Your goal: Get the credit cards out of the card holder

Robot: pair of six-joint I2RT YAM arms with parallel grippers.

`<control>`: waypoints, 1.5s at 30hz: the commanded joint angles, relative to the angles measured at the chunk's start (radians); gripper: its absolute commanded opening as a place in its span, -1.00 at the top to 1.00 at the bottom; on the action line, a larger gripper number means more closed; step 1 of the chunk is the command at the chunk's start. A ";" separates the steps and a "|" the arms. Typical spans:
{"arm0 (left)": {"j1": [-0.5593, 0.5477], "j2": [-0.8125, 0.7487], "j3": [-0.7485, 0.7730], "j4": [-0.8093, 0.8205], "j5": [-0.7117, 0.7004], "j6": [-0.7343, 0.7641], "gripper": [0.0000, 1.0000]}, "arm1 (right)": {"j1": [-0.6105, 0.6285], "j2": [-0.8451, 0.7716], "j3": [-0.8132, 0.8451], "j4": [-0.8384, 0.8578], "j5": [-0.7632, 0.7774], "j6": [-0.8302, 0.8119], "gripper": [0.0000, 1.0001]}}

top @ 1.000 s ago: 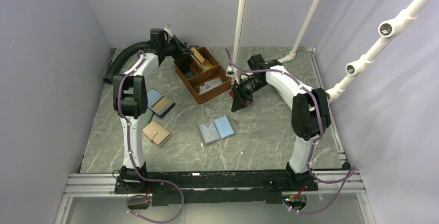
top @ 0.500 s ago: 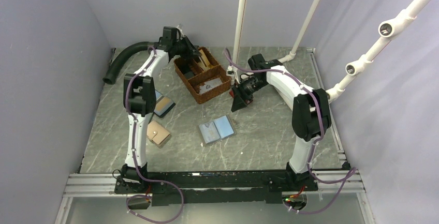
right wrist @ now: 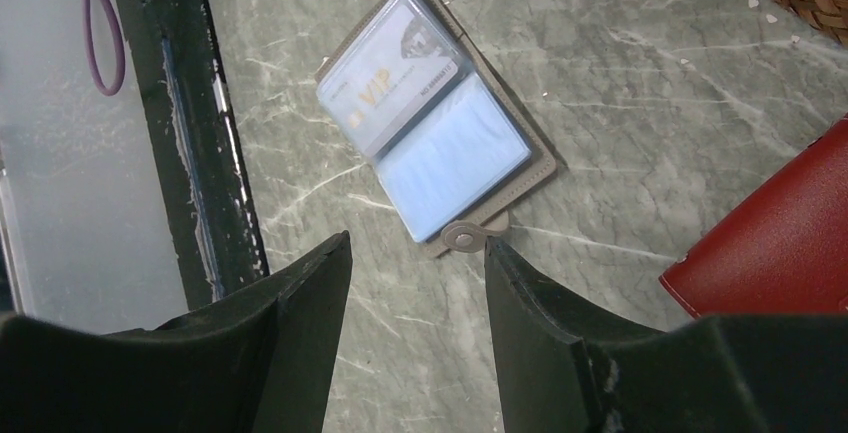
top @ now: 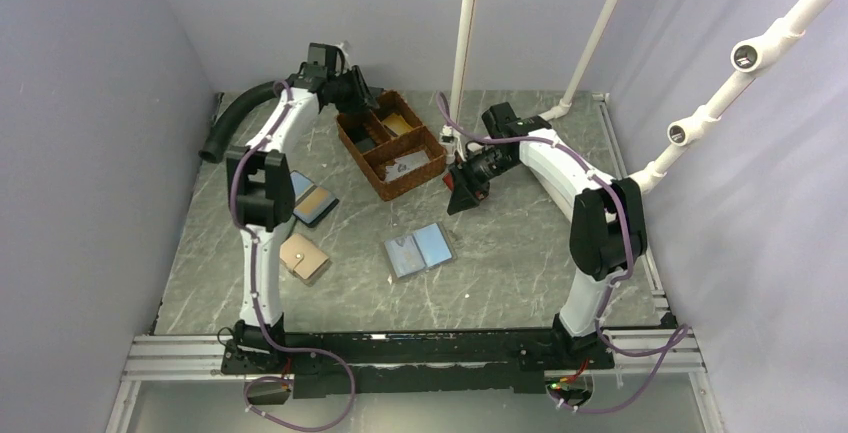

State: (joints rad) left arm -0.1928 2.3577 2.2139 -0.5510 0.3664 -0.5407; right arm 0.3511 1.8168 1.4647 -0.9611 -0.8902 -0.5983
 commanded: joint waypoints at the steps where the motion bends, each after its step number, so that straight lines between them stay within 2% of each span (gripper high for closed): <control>1: 0.001 -0.330 -0.217 0.004 -0.056 0.101 0.17 | 0.011 -0.077 -0.031 0.061 0.006 0.002 -0.08; 5: 0.002 -0.641 -0.562 0.078 -0.072 0.086 -0.01 | 0.062 -0.122 -0.082 0.117 0.014 0.022 -0.08; 9: 0.004 -0.927 -0.879 0.156 -0.125 0.023 -0.67 | 0.152 -0.155 -0.142 0.175 0.023 0.006 -0.08; 10: 0.006 -0.989 -0.940 0.156 -0.149 -0.005 -0.80 | 0.172 -0.161 -0.156 0.184 0.026 -0.004 -0.08; 11: 0.011 -1.046 -1.001 0.158 -0.147 -0.023 -0.83 | 0.192 -0.165 -0.170 0.195 0.031 -0.004 -0.08; 15: 0.021 -1.225 -1.220 0.190 -0.003 -0.128 -0.77 | 0.229 -0.165 -0.224 0.282 0.026 0.082 -0.09; 20: 0.017 -1.320 -1.503 0.383 0.205 -0.363 -0.38 | 0.252 -0.159 -0.326 0.445 0.061 0.307 0.01; 22: 0.005 -1.343 -1.607 0.484 0.236 -0.454 -0.27 | 0.259 -0.155 -0.357 0.493 0.061 0.357 0.12; 25: -0.045 -1.379 -1.710 0.556 0.203 -0.520 -0.24 | 0.267 -0.145 -0.381 0.538 0.084 0.418 0.24; 29: -0.121 -1.351 -1.778 0.623 0.166 -0.589 0.03 | 0.267 -0.116 -0.400 0.582 0.141 0.493 0.45; 33: -0.230 -1.289 -1.807 0.681 0.098 -0.641 0.09 | 0.267 -0.079 -0.390 0.611 0.201 0.571 0.66; 45: -0.342 -1.137 -1.795 0.721 0.032 -0.679 0.14 | 0.271 -0.033 -0.375 0.626 0.203 0.597 0.71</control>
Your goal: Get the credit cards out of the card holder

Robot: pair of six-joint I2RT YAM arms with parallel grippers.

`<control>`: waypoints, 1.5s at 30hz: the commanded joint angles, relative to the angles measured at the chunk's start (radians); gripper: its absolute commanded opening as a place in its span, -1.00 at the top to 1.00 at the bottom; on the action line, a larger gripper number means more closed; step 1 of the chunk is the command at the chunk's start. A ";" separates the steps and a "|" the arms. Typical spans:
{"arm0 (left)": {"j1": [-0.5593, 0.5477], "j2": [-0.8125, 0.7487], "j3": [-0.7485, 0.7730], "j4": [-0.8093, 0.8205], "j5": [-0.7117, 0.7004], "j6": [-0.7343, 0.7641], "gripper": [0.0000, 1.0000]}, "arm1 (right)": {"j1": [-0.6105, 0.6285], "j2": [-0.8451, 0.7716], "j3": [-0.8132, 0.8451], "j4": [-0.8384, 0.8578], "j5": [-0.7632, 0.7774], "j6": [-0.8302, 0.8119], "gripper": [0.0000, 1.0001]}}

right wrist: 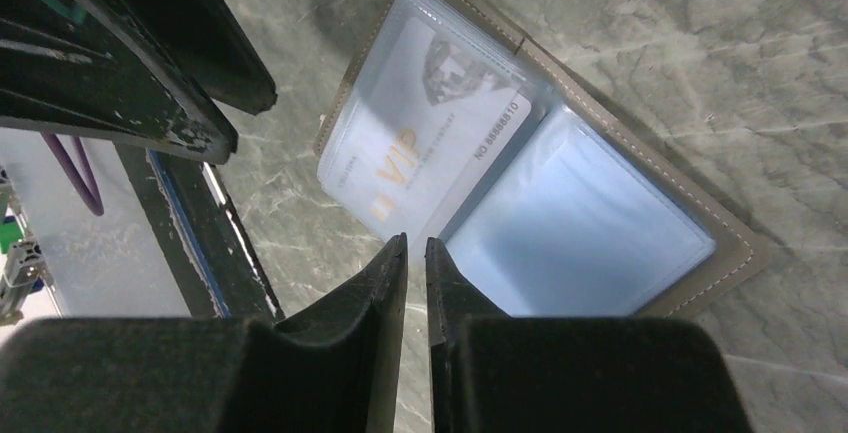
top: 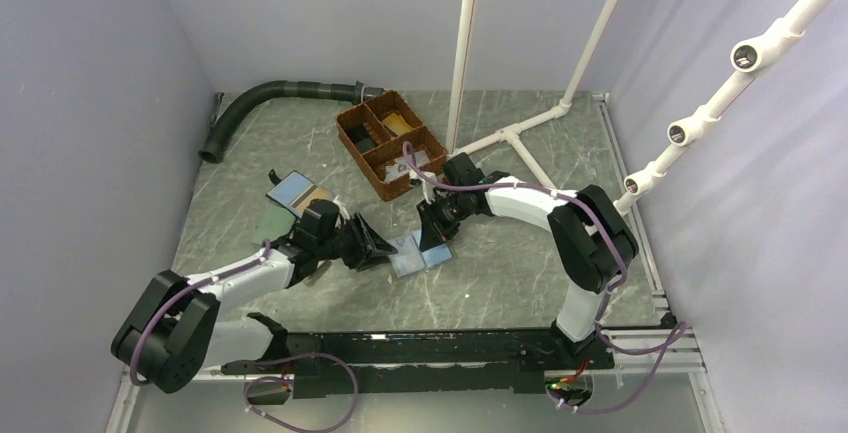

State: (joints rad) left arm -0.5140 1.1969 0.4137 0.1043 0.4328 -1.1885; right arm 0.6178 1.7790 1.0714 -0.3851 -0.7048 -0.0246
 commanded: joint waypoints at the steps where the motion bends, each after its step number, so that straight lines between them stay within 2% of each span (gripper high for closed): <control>1: -0.023 0.035 0.004 0.073 -0.034 -0.034 0.14 | 0.006 0.009 0.020 0.054 0.041 0.061 0.71; 9: -0.027 0.107 0.012 0.103 -0.026 -0.027 0.10 | 0.011 0.041 0.028 0.070 0.096 0.134 0.75; 18: -0.029 0.177 0.032 0.158 0.002 -0.015 0.05 | 0.023 0.077 0.044 0.056 0.127 0.137 0.85; 35: -0.048 0.245 0.083 0.250 0.051 0.016 0.13 | 0.049 0.108 0.062 0.044 0.063 0.148 0.87; 41: -0.050 0.191 0.102 0.188 0.030 0.043 0.08 | 0.049 0.125 0.067 0.042 0.055 0.159 0.86; 45: -0.050 0.113 0.154 -0.036 -0.035 0.094 0.03 | 0.049 0.133 0.071 0.034 0.072 0.160 0.86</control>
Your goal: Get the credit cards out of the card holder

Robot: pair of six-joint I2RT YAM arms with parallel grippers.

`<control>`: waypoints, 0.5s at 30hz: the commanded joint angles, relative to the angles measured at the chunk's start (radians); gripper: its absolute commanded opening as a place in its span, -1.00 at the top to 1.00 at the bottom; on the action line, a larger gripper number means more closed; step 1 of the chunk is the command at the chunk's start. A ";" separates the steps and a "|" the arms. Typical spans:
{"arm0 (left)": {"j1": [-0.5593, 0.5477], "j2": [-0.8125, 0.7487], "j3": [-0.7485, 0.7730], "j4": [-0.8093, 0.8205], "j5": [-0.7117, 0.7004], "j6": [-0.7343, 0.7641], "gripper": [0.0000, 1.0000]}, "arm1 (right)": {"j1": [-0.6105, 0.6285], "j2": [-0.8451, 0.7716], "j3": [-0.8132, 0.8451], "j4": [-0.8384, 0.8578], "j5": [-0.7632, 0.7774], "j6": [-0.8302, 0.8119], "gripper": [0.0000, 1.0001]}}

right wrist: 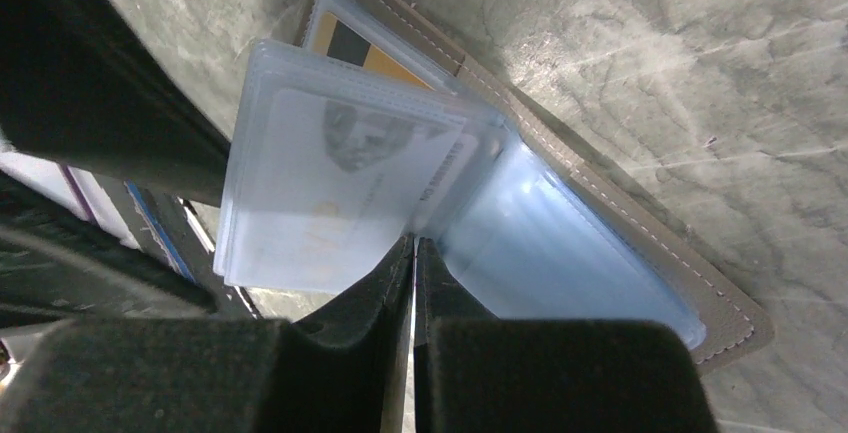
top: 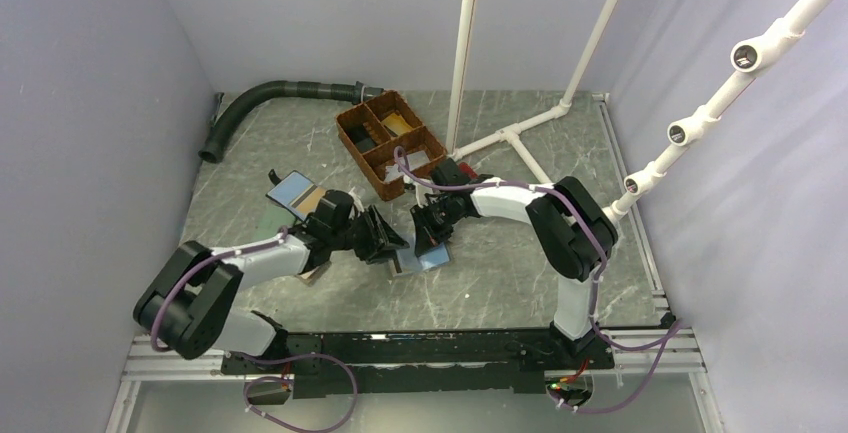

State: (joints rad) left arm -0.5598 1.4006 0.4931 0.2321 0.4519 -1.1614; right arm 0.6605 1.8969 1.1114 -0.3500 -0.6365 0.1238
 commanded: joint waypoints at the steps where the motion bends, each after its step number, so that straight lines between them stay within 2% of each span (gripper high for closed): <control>1: -0.004 -0.114 0.091 -0.240 -0.081 0.083 0.01 | 0.007 0.017 0.031 -0.003 0.010 0.011 0.86; 3: -0.005 -0.161 0.120 -0.371 -0.138 0.106 -0.02 | 0.006 0.019 0.031 -0.004 0.020 0.013 0.86; 5: -0.005 -0.199 0.129 -0.426 -0.168 0.117 -0.04 | 0.007 0.021 0.033 -0.005 0.025 0.013 0.86; 11: -0.005 -0.222 0.065 -0.259 -0.116 0.069 -0.06 | 0.007 0.028 0.035 -0.010 0.028 0.013 0.86; 15: -0.005 -0.182 0.066 -0.240 -0.094 0.069 -0.06 | 0.007 0.025 0.034 -0.009 0.029 0.013 0.86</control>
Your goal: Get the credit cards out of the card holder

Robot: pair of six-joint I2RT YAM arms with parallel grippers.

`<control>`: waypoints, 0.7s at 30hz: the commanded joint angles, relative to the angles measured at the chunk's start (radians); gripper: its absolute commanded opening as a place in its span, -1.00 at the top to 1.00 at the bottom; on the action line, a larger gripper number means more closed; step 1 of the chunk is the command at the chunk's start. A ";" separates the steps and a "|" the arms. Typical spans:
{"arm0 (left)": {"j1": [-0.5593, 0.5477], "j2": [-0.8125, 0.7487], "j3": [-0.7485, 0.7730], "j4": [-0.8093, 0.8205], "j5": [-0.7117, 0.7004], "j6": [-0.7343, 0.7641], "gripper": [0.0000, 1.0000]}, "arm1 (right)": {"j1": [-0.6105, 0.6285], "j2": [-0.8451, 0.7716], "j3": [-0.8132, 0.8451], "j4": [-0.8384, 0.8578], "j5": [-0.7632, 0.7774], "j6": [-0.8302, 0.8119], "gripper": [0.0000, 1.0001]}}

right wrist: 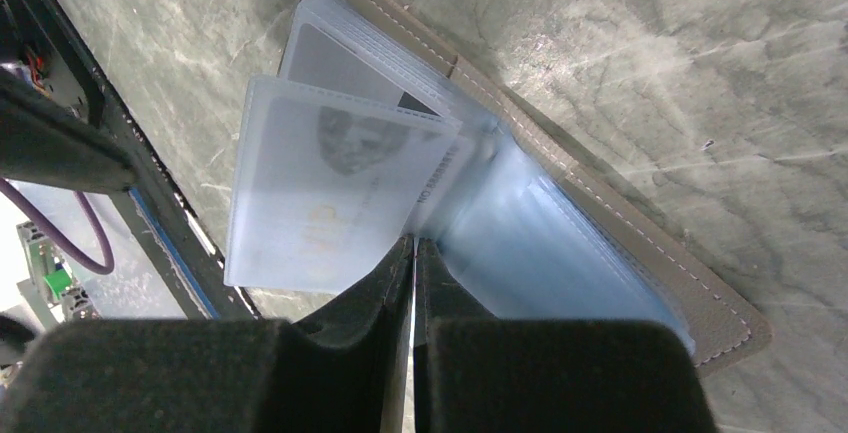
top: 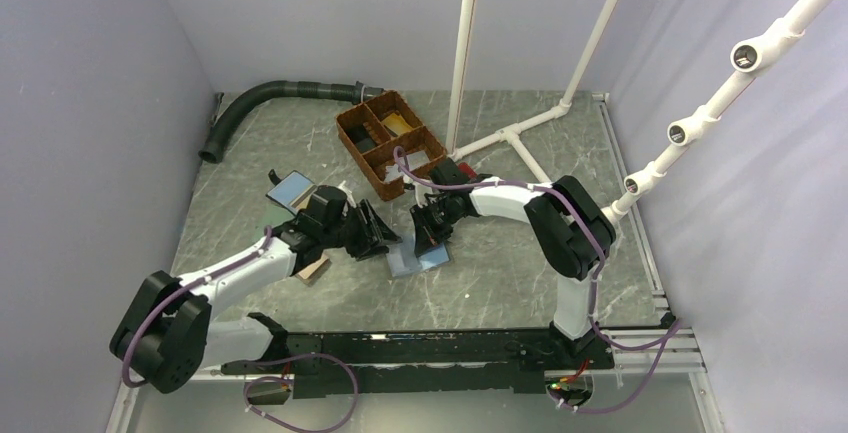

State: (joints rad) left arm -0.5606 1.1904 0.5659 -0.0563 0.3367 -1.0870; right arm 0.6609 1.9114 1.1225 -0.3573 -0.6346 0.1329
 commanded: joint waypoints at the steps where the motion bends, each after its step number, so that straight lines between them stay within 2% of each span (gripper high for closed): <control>1: -0.003 0.041 -0.007 0.081 0.025 -0.005 -0.07 | 0.006 0.012 0.023 -0.002 0.028 0.004 0.86; 9: -0.004 0.162 -0.004 0.234 0.102 -0.019 -0.06 | 0.006 0.009 0.026 -0.005 0.025 0.005 0.86; 13: -0.004 0.223 0.033 0.210 0.109 -0.004 0.00 | 0.006 0.004 0.031 -0.010 0.017 0.002 0.85; 15: -0.004 0.249 0.055 0.203 0.117 0.008 0.17 | 0.005 -0.007 0.035 -0.015 0.017 -0.005 0.84; 18: -0.003 0.281 0.073 0.214 0.136 0.010 0.65 | -0.015 -0.042 0.039 -0.025 0.018 -0.016 0.76; 20: -0.005 0.302 0.080 0.233 0.156 0.010 0.86 | -0.039 -0.078 0.033 -0.025 0.021 -0.022 0.66; 21: -0.005 0.314 0.077 0.253 0.165 0.004 0.90 | -0.053 -0.104 0.022 -0.022 0.024 -0.023 0.61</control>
State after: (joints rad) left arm -0.5606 1.4731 0.6037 0.1188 0.4458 -1.0878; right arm 0.6502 1.9068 1.1286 -0.3710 -0.6334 0.1291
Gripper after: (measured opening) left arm 0.102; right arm 0.154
